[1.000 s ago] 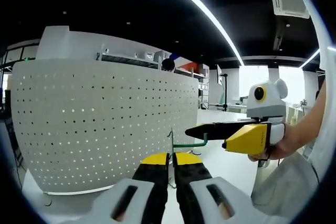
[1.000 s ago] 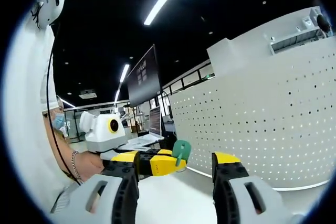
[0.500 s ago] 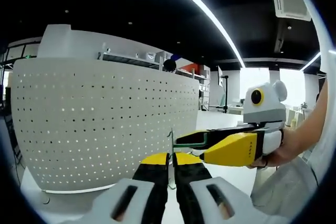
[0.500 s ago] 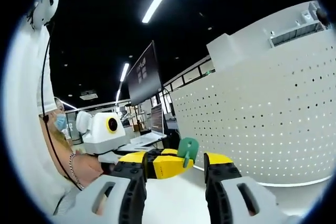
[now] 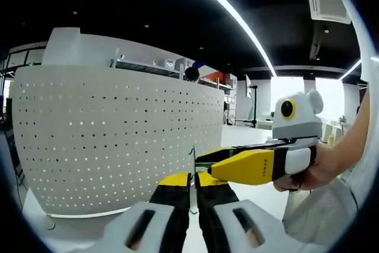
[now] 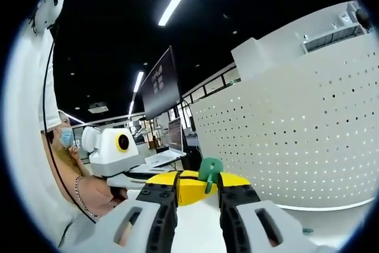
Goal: Insert the hook assembly into the mounting plate slot until the hook locks in place.
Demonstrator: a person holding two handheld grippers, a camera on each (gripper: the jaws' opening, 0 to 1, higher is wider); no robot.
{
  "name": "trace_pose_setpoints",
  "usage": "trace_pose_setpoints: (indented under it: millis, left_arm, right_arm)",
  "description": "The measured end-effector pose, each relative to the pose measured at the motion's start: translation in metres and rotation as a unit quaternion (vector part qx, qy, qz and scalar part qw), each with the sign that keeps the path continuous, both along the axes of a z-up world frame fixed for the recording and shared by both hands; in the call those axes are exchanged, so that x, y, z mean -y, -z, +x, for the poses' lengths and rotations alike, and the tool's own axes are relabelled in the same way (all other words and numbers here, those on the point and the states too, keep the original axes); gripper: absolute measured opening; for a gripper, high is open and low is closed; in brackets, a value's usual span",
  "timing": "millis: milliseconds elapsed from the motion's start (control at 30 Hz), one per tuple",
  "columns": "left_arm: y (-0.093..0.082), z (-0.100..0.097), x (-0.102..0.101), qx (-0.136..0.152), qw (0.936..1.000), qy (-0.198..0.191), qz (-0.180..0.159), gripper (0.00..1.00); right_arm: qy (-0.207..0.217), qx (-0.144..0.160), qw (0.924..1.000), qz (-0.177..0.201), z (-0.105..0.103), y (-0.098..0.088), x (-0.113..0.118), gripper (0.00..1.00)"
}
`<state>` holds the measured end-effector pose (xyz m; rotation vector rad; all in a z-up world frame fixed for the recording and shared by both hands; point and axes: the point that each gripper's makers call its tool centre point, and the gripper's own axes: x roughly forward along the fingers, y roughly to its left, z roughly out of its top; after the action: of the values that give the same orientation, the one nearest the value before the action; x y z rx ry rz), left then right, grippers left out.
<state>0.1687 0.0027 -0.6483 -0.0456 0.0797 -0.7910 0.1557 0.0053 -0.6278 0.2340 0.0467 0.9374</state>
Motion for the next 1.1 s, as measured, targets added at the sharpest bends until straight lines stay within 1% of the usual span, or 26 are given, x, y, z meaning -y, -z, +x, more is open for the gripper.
trace_pose_setpoints:
  millis: [167, 333, 400, 467, 500, 567, 633, 800, 867, 933, 1100]
  left_arm:
    - [0.0011, -0.0007, -0.0004, -0.001, 1.0, -0.001, 0.003, 0.02]
    - [0.0, -0.0012, -0.0005, 0.003, 1.0, -0.001, 0.005, 0.02]
    - [-0.0019, -0.0015, -0.0002, 0.005, 1.0, -0.001, 0.001, 0.02]
    - [-0.003, -0.0012, -0.0004, 0.008, 1.0, -0.002, 0.001, 0.02]
    - [-0.0032, -0.0013, -0.0003, 0.008, 1.0, -0.001, 0.002, 0.02]
    - [-0.0041, -0.0018, 0.0007, 0.01, 1.0, 0.001, 0.002, 0.02]
    - [-0.0035, -0.0016, 0.0006, 0.01, 0.9999, 0.0, 0.005, 0.02]
    - [-0.0029, -0.0017, 0.0015, 0.008, 0.9999, 0.001, 0.007, 0.02]
    - [-0.0031, -0.002, 0.0017, 0.008, 0.9999, 0.001, 0.007, 0.02]
    - [-0.0033, -0.0019, 0.0019, 0.009, 0.9999, 0.002, 0.009, 0.02]
    - [-0.0025, -0.0021, 0.0017, 0.007, 0.9999, 0.002, 0.011, 0.02]
  right_arm:
    - [0.001, -0.003, 1.0, -0.002, -0.0007, 0.0004, -0.0018, 0.14]
    - [0.012, -0.01, 0.9999, -0.004, 0.0026, 0.0007, 0.0005, 0.1]
    - [0.018, -0.016, 0.9997, 0.002, 0.0035, -0.0004, 0.0011, 0.09]
    - [0.02, -0.005, 0.9998, -0.005, 0.0034, -0.0022, 0.0004, 0.07]
    - [0.027, -0.01, 0.9995, -0.01, 0.0057, -0.0006, 0.0022, 0.06]
    - [0.033, -0.008, 0.9993, -0.018, 0.0072, 0.0006, 0.0039, 0.03]
    - [0.033, -0.009, 0.9993, -0.018, 0.0068, 0.0008, 0.0042, 0.02]
    - [0.041, -0.004, 0.9987, -0.031, 0.0064, 0.0017, 0.004, 0.02]
    - [0.043, -0.004, 0.9986, -0.03, 0.0065, 0.002, 0.0051, 0.01]
    - [0.046, 0.01, 0.9981, -0.039, 0.0052, 0.0009, 0.0047, 0.01]
    - [0.049, -0.005, 0.9982, -0.035, 0.0062, 0.0025, 0.0053, 0.01]
